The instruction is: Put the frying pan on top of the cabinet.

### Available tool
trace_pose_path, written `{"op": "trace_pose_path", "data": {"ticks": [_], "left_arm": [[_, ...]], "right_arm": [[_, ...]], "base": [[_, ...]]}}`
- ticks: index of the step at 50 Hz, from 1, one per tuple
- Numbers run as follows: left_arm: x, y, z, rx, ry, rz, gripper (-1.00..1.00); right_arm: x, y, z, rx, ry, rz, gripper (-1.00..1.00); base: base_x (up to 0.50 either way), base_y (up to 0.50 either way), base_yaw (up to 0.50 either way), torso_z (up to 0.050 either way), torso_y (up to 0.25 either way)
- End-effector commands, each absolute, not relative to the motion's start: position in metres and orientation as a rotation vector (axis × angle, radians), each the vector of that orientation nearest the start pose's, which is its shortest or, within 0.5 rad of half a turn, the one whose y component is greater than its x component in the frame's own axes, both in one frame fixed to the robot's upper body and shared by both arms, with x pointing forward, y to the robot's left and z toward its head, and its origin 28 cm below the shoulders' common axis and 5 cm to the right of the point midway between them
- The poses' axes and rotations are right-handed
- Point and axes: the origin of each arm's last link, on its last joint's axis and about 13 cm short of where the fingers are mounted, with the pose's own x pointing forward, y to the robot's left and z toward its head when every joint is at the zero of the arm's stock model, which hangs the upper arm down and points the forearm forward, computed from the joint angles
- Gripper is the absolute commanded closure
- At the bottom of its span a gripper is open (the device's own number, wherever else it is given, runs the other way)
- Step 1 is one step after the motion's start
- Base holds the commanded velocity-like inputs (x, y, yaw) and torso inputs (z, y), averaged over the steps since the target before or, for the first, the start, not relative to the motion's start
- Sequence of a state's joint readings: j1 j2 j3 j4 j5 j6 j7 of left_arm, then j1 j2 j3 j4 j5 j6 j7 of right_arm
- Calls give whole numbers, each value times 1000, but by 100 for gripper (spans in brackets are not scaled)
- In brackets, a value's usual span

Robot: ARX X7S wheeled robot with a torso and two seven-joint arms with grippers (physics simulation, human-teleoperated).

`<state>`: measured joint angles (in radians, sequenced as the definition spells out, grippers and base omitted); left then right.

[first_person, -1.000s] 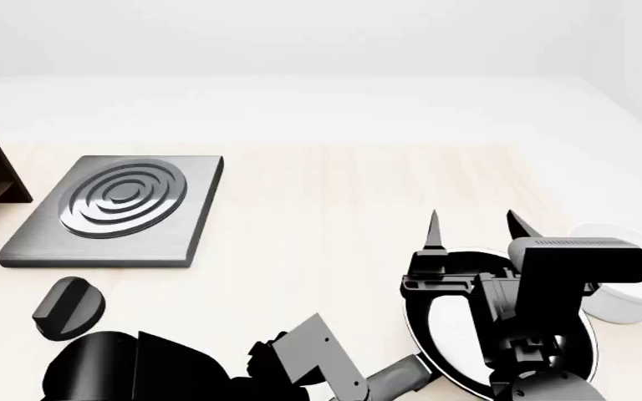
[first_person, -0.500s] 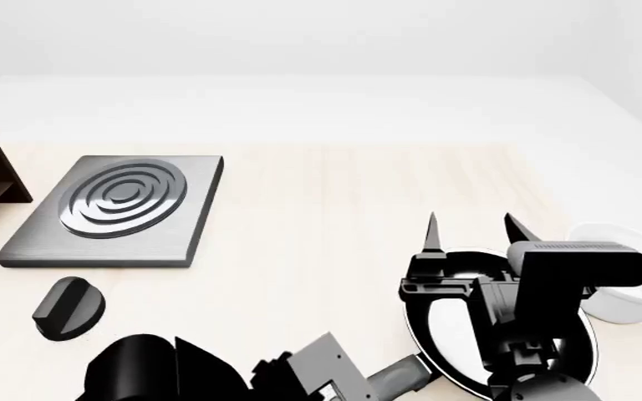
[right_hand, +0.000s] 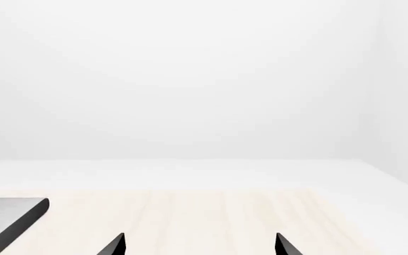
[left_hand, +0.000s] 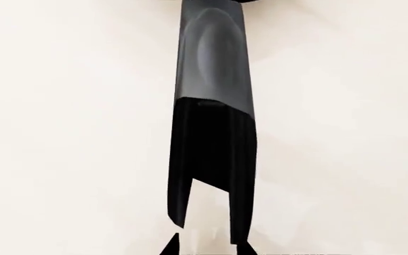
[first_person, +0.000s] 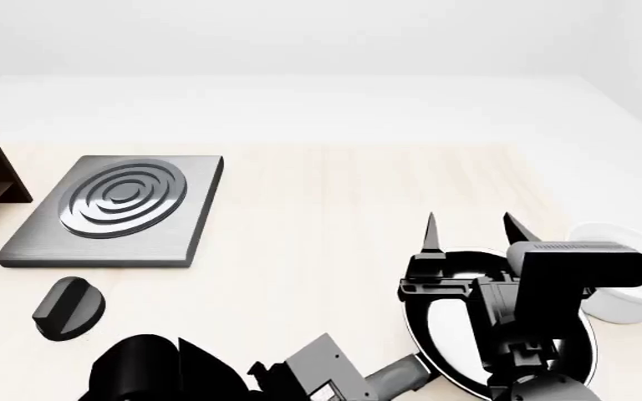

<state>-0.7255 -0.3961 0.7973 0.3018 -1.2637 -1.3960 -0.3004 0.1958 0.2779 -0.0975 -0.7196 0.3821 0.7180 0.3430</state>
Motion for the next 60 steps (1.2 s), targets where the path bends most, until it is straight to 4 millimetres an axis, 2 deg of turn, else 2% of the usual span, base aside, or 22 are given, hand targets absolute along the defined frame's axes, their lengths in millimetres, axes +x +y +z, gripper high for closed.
{"op": "trace_pose_path", "data": {"ticks": [1, 17, 30, 36, 37, 42, 46, 49, 53, 54, 59, 60], "left_arm": [[219, 169, 121, 388, 857, -868, 100], [235, 207, 132, 297, 799, -679, 100], [255, 242, 159, 154, 709, -496, 100], [274, 255, 190, 71, 599, -387, 100], [274, 255, 190, 71, 599, -387, 100], [291, 260, 218, -17, 558, -313, 100], [310, 266, 250, -75, 547, -258, 100], [329, 269, 274, -64, 545, -191, 100], [350, 267, 286, -6, 534, -140, 100], [362, 267, 292, 14, 504, -143, 100], [395, 271, 310, -14, 511, -45, 100], [403, 266, 323, -1, 462, -58, 100]], "right_arm": [[208, -103, 148, 4, -133, -2, -100], [209, -104, 147, 5, -130, -3, -100], [208, -103, 148, 5, -131, -1, -100], [208, -103, 149, 1, -134, 2, -100], [208, -103, 149, 1, -134, 2, -100], [209, -103, 150, 0, -134, 3, -100], [209, -102, 150, -2, -132, 8, -100], [210, -102, 151, -1, -134, 11, -100], [211, -101, 151, -1, -134, 16, -100], [211, -100, 151, 1, -134, 17, -100], [211, -100, 150, 2, -131, 17, -100], [210, -100, 150, 3, -131, 18, -100]], "base": [[0, 0, 3, 0, 0], [0, 0, 1, 0, 1], [0, 0, 0, 0, 2], [0, 0, 0, 0, 3], [0, 0, 0, 0, 0], [0, 0, 0, 0, 2], [0, 0, 0, 0, 3], [0, 0, 0, 0, 0], [0, 0, 0, 0, 3], [0, 0, 0, 0, 0], [0, 0, 0, 0, 4], [0, 0, 0, 15, 0]]}}
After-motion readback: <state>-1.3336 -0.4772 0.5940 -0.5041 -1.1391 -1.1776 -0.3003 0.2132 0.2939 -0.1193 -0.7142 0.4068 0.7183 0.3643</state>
